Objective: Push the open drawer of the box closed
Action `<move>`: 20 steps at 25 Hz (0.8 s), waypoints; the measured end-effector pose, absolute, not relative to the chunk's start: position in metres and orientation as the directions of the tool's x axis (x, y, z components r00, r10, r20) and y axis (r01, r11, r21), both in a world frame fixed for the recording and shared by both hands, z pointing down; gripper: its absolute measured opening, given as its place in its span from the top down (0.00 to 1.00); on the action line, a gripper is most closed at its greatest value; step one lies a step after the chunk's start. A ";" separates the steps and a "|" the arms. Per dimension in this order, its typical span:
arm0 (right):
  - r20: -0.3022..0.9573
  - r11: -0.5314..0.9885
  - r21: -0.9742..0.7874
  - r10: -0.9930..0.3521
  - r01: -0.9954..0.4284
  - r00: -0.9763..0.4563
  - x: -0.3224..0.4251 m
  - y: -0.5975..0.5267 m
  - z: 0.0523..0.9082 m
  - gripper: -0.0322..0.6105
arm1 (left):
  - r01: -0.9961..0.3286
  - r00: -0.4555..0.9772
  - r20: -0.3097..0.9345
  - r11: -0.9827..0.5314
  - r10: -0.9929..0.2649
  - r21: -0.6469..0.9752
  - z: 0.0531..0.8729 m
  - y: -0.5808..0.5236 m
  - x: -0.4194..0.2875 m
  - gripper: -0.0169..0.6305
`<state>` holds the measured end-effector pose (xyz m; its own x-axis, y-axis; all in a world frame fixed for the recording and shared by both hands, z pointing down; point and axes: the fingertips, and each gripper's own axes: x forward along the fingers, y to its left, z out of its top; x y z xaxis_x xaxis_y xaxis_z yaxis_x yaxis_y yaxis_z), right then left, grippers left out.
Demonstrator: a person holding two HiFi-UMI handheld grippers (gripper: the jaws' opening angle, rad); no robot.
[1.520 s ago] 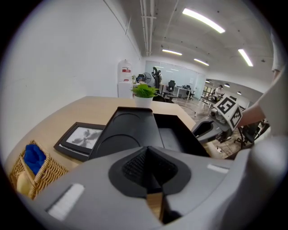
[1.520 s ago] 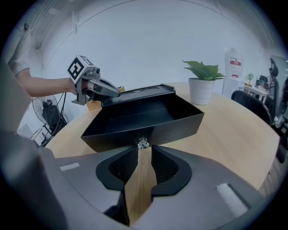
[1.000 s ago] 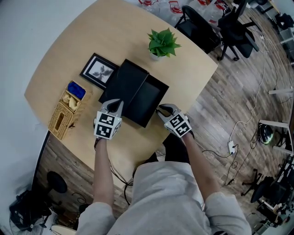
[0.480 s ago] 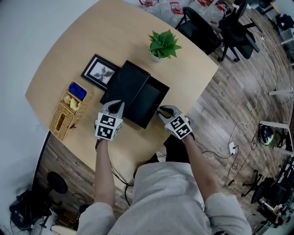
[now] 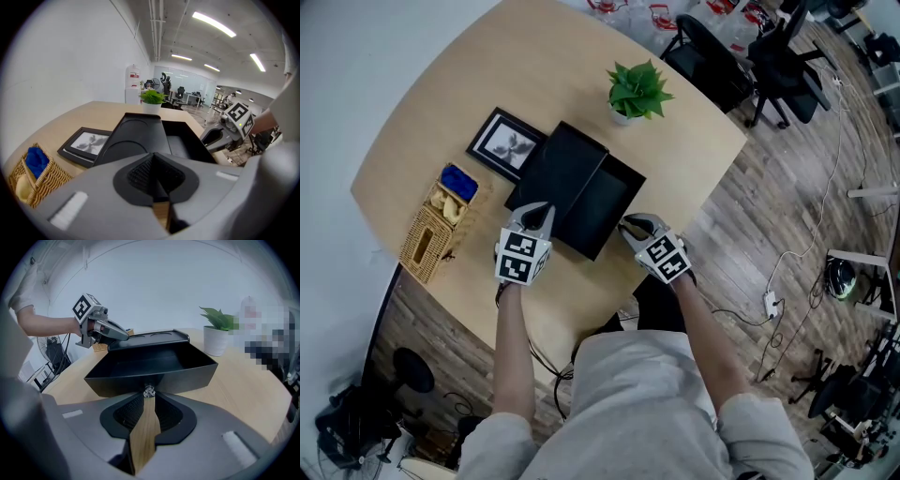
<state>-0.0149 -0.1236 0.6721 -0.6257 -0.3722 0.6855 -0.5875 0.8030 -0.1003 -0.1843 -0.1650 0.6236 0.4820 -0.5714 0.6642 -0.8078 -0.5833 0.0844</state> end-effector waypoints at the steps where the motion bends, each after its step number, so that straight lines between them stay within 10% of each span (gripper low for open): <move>1: 0.686 0.802 -0.101 -0.372 -0.589 -0.625 -0.015 -0.124 0.672 0.84 | -0.808 0.482 0.664 -0.583 -0.572 0.085 0.624 -0.165 -0.184 0.89; 20: 0.679 0.811 -0.101 -0.367 -0.577 -0.635 -0.027 -0.133 0.673 0.84 | -0.811 0.478 0.664 -0.579 -0.575 0.082 0.623 -0.165 -0.184 0.89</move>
